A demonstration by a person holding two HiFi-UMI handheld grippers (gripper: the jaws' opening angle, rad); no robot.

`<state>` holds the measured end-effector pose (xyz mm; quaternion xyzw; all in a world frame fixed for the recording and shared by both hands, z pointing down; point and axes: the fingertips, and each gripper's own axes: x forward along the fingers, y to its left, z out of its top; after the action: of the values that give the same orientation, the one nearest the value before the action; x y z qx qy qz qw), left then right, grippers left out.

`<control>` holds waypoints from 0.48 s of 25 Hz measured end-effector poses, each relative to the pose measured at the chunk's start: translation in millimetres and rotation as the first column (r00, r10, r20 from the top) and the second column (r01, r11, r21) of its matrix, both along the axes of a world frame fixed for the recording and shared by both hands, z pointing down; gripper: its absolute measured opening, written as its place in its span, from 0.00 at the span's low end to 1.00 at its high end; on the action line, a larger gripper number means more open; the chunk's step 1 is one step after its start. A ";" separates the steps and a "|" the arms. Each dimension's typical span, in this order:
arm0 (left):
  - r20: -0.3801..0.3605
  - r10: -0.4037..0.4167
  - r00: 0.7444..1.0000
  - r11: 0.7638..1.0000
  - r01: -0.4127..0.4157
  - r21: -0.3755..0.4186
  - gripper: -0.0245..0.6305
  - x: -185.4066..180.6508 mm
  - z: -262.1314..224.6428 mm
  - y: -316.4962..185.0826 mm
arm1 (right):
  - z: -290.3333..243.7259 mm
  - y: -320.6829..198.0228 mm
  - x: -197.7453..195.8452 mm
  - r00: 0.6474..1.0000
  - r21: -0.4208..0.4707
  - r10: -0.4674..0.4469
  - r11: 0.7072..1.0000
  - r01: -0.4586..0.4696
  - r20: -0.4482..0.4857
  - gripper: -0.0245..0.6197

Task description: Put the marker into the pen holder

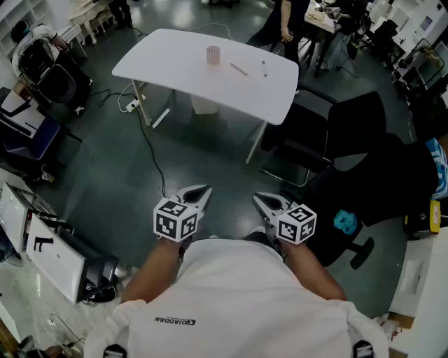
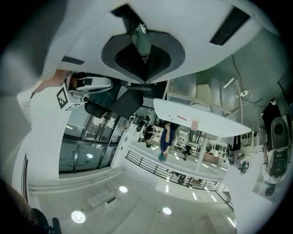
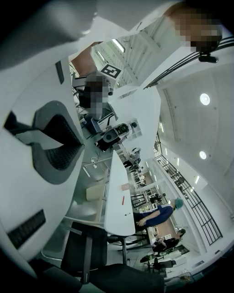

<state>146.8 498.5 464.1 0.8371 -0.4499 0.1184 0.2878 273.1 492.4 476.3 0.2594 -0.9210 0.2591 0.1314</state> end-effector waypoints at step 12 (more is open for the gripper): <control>0.024 0.032 0.999 0.999 -0.033 0.022 0.08 1.4 -2.2 0.8 | 2.7 0.5 -7.5 1.000 0.010 -0.005 1.000 0.005 -0.013 0.07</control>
<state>148.2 499.2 461.9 0.8460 -0.4409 0.1277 0.2712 265.6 492.9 479.0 0.2593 -0.9221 0.2524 0.1367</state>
